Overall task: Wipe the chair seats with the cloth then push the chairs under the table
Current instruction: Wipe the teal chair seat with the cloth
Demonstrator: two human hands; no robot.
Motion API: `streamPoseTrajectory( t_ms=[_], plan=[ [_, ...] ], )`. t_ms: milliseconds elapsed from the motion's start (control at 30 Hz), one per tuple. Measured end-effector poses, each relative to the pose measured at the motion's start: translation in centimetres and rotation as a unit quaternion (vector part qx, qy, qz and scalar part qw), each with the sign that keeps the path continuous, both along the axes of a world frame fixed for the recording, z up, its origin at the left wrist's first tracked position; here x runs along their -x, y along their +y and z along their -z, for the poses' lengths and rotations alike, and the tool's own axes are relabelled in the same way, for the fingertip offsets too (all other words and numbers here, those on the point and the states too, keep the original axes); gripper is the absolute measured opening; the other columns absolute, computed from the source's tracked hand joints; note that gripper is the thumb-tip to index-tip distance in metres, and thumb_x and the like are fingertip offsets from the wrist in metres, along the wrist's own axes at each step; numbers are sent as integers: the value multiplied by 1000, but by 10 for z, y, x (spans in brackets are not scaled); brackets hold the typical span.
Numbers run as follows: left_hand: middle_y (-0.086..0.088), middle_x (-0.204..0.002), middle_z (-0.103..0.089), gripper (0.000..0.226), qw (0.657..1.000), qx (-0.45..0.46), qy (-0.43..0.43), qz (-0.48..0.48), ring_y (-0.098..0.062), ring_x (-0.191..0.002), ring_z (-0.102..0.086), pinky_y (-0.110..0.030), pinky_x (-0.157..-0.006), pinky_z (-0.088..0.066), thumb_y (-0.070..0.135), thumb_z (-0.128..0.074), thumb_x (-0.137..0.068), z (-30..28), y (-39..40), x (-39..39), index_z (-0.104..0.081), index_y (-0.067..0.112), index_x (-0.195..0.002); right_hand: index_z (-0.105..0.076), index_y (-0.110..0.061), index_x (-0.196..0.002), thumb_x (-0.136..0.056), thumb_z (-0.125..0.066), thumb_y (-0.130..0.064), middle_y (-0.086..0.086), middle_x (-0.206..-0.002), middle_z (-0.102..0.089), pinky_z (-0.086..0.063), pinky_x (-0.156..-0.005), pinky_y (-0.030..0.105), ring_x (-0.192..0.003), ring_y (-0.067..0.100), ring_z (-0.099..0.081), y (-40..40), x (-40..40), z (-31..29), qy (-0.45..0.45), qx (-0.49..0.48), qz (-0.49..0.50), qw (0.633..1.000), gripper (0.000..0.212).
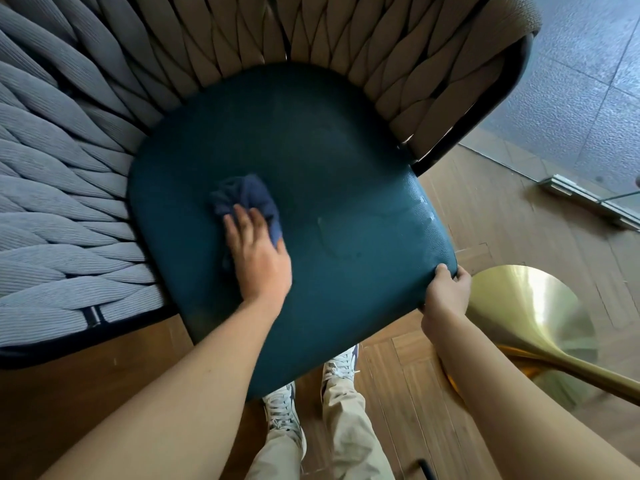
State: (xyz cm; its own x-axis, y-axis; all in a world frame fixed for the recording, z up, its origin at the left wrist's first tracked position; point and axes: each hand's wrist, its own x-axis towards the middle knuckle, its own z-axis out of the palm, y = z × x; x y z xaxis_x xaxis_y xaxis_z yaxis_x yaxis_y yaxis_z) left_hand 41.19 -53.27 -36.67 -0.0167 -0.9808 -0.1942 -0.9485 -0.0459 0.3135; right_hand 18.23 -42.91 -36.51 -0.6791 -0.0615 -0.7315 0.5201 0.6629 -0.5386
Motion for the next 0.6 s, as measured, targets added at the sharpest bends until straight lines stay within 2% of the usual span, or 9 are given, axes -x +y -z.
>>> streamPoseTrajectory(
  t_ms=[67, 133, 200, 300, 367, 433, 533, 567, 600],
  plan=[
    [-21, -152, -32, 59, 987, 13, -7, 159, -39, -143, -23, -50, -116, -25, 28, -33, -90, 2, 9, -9, -43, -3, -139, -38, -29, -141, -98, -42, -33, -1, -134, -50, -45, -103, 53, -116, 24, -50, 0, 1, 0, -1, 4, -1, 1000, 43],
    [-13, -154, -32, 58, 972, 19, -7, 236, -30, -145, -23, -47, -115, -27, 29, -35, -90, 2, 10, -35, -43, 3, -142, -37, -29, -142, -99, -42, -33, 0, -136, -49, -45, -103, 53, -118, 25, -50, 1, 0, -2, -4, 7, -4, 1000, 44],
    [-15, -154, -33, 56, 980, 32, -31, 192, -31, -144, -23, -45, -116, -25, 25, -41, -91, 2, 7, -49, -42, 0, -141, -36, -29, -142, -99, -42, -33, -1, -137, -48, -45, -103, 52, -118, 24, -49, 3, 1, -3, -5, 12, -4, 1000, 44],
    [-24, -154, -25, 57, 998, 10, -64, -2, -39, -145, -15, -43, -120, -11, 18, -49, -92, 2, -4, -12, -36, -5, -142, -35, -28, -144, -101, -41, -31, 1, -139, -47, -44, -105, 51, -121, 25, -48, 2, -1, -5, -8, 19, -3, 1000, 43],
    [-25, -155, -21, 58, 998, -17, -46, -27, -40, -145, -12, -43, -120, -8, 21, -49, -94, 0, -9, 25, -33, -3, -144, -35, -28, -144, -101, -40, -31, 1, -140, -47, -44, -105, 51, -122, 25, -48, 2, -1, -6, -9, 18, -1, 1000, 43],
    [-22, -155, -26, 55, 996, -6, -26, 80, -39, -145, -17, -47, -118, -17, 21, -46, -93, 2, -5, 36, -37, 0, -143, -34, -28, -144, -101, -40, -32, 1, -139, -47, -43, -106, 50, -122, 24, -48, 1, 0, -7, -10, 18, 2, 1000, 43],
    [-12, -153, -36, 55, 941, 34, 13, 335, -29, -144, -25, -44, -115, -27, 24, -40, -89, 3, 10, 1, -45, 4, -140, -34, -27, -144, -101, -40, -31, 2, -140, -46, -42, -107, 50, -123, 24, -47, 0, 1, -10, -16, 22, 1, 1000, 43],
    [-12, -152, -37, 56, 933, 40, 15, 358, -27, -143, -26, -42, -116, -25, 25, -39, -89, 4, 11, -11, -45, 4, -140, -34, -26, -144, -102, -40, -30, 3, -140, -46, -42, -107, 50, -123, 24, -47, 0, 1, -10, -17, 22, 1, 1000, 43],
    [-13, -152, -37, 56, 941, 43, 16, 336, -28, -143, -26, -42, -116, -23, 26, -38, -89, 6, 11, -17, -45, 3, -140, -34, -26, -144, -102, -40, -30, 3, -141, -46, -42, -108, 50, -124, 24, -47, 0, 1, -10, -17, 22, 0, 1000, 43]
  ],
)
